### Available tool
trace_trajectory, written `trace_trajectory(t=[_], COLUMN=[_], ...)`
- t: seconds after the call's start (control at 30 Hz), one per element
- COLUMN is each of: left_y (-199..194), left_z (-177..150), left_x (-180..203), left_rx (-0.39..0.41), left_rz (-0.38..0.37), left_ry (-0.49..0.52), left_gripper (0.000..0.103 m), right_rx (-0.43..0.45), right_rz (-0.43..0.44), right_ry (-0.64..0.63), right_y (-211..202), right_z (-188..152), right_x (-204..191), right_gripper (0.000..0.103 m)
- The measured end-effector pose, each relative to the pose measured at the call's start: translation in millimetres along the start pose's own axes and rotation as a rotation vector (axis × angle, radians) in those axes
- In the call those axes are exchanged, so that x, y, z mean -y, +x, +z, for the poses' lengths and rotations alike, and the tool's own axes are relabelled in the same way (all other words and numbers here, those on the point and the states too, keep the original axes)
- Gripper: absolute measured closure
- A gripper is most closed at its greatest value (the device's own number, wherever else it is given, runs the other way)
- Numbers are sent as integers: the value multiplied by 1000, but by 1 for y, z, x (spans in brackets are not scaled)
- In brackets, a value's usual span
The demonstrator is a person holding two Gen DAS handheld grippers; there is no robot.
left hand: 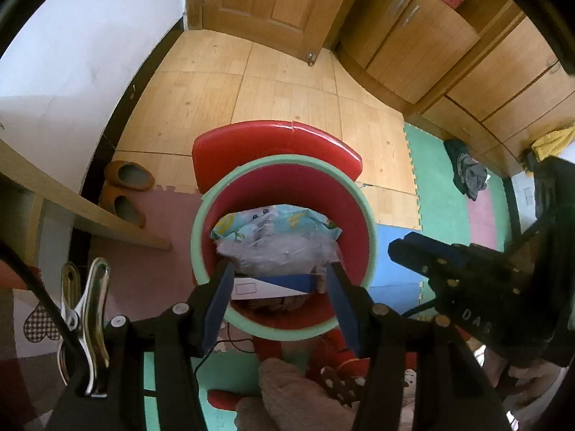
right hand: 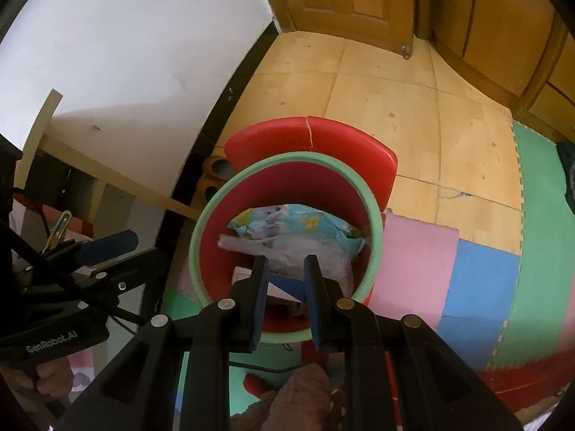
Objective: Collect trash
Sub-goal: 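Move both open tools away from the bucket back over the bed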
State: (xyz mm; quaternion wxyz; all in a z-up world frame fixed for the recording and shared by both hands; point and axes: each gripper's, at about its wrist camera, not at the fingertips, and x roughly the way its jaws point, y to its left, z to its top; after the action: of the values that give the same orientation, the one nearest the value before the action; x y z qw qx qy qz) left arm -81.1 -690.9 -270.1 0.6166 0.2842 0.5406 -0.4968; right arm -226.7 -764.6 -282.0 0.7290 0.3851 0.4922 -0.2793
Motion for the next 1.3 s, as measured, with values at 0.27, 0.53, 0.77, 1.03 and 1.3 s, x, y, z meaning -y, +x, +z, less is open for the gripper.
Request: trace_trajectory(t=[0.27,0.53,0.77,1.03,1.3], left_y=[-16,-39,-59,-88,-128], left_z=[-5,-9,-15,-21,-33], left_x=[5,7,2,-7,-25], left_rx=[14,39,60,98,149], left_rz=[0,2,4,15,42], left_ry=[-19,-37,-68,-121,-183], left_gripper=[47,47,47,47,47], right_rx=[11,31,55,88,117], right_rz=[17,37,41,59,90], right_ry=[-22,-38,-65,-117,-207], right_y=[-14,-31,-48,-70,-94], right_z=[-3,-4,-5,-6,-12], right_x=[-12,-28,-41,-68,-107], right_gripper=[82,82,82,82,82])
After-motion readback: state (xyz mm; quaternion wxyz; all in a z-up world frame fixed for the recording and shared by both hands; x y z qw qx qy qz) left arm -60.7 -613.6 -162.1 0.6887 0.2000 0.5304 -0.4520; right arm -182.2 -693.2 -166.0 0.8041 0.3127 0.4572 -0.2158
